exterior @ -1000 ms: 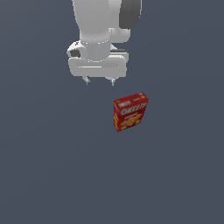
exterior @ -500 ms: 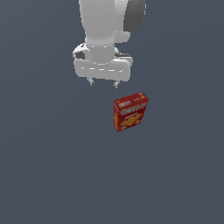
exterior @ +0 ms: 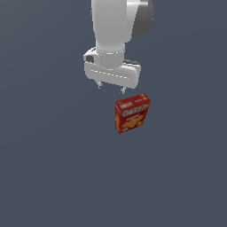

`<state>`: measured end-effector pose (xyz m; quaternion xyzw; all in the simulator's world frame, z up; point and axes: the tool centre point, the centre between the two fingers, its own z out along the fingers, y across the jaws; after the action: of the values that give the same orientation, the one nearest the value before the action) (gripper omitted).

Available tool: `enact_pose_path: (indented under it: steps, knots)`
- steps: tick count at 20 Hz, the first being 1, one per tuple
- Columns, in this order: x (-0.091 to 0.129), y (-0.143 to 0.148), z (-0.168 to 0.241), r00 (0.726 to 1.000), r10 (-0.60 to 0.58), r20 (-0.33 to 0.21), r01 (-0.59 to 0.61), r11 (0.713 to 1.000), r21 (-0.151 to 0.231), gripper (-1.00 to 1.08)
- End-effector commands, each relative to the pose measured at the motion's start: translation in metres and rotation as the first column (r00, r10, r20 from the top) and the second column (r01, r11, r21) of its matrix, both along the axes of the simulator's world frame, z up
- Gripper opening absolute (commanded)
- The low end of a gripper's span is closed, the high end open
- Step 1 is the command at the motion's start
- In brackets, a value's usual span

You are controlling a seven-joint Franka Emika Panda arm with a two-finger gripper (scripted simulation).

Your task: Pick up the object and move it to a goal position.

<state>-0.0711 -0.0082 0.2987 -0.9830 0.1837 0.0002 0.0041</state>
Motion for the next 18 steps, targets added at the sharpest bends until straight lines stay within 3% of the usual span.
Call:
enact_pose_path:
  steps: [1, 9, 18]
  knots:
    - [0.0, 0.007, -0.004, 0.999, -0.052, 0.0, 0.052, 0.999, -0.001, 1.0]
    - [0.0, 0.028, -0.015, 0.977, -0.212, -0.002, 0.212, 0.977, -0.004, 1.0]
    - [-0.002, 0.051, -0.028, 0.923, -0.385, -0.002, 0.385, 0.923, -0.006, 1.0]
